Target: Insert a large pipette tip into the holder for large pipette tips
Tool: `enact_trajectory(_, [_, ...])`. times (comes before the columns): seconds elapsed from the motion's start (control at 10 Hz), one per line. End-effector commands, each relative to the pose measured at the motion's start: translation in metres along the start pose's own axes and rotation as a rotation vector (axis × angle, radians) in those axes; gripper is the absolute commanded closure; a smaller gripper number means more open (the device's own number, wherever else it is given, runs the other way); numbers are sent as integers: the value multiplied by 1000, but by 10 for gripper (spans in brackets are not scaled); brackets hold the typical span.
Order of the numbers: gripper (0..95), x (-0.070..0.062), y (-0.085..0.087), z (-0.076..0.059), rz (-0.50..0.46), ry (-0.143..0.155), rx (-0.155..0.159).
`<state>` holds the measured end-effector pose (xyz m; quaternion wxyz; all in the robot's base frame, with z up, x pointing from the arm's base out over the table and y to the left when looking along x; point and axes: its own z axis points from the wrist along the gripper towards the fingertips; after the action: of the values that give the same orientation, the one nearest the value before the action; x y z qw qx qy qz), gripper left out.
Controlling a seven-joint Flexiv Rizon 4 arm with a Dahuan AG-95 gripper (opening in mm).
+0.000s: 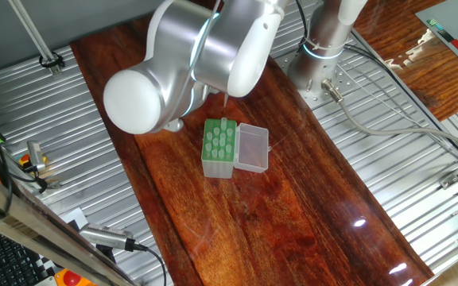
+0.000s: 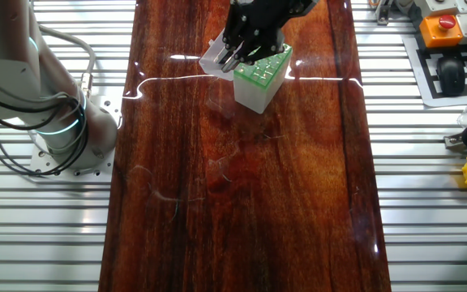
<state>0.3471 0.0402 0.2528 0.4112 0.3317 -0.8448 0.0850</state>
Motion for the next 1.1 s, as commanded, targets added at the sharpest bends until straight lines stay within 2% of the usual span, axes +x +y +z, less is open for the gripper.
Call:
enact_trajectory(0.1, [950, -2, 2, -1, 3, 1, -1])
enact_trajectory(0.5, [950, -3, 4, -1, 0, -4, -2])
enact_trajectory(1.1, [950, 6, -3, -3, 0, -38, 10])
